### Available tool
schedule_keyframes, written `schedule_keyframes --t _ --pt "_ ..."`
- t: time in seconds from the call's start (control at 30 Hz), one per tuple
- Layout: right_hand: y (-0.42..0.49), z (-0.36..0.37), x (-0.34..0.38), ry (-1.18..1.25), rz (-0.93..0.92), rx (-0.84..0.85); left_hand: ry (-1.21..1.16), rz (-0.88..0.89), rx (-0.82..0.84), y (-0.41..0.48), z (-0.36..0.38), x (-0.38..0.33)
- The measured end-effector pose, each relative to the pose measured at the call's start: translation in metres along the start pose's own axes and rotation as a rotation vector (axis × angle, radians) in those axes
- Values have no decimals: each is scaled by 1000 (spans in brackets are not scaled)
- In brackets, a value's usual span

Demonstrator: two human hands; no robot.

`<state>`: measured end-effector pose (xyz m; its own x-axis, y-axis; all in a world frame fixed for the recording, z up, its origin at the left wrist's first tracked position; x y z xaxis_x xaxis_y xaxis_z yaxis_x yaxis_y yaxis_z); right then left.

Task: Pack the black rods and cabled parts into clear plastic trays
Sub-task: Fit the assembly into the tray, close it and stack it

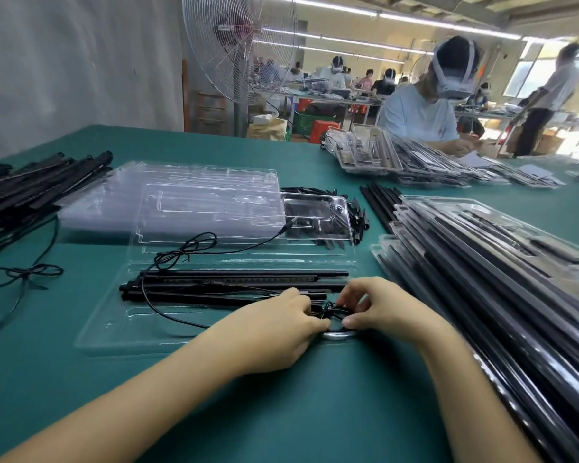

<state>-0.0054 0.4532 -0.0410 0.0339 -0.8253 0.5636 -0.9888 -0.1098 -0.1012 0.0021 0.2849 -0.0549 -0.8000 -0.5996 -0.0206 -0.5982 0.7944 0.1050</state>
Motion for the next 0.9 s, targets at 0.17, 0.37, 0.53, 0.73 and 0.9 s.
schedule_keyframes --t 0.17,0.37,0.53,0.73,0.9 --pt "4 4 4 -128 -26 -41 15 -16 15 -1 1 -3" --pt "6 5 6 -196 -61 -53 103 30 -47 -8 4 -11" --pt "3 -3 0 -77 -39 -26 119 -10 1 -6 4 -16" --pt "0 -9 -8 202 15 39 57 -41 3 -6 4 -15" --pt "5 -7 -10 186 57 5 0 -33 -38 -7 6 -11"
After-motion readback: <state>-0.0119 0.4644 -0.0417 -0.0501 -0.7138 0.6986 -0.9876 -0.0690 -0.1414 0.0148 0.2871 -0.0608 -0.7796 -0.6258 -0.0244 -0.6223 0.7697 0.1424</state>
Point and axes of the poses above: each hand's wrist, its own y-axis towards the middle knuckle, its own z-axis out of the palm, x = y × z, the point moved 3 cm from there along y, towards the middle knuckle, and after that the axes turned 1 degree about -x, right-handed, at the moved point
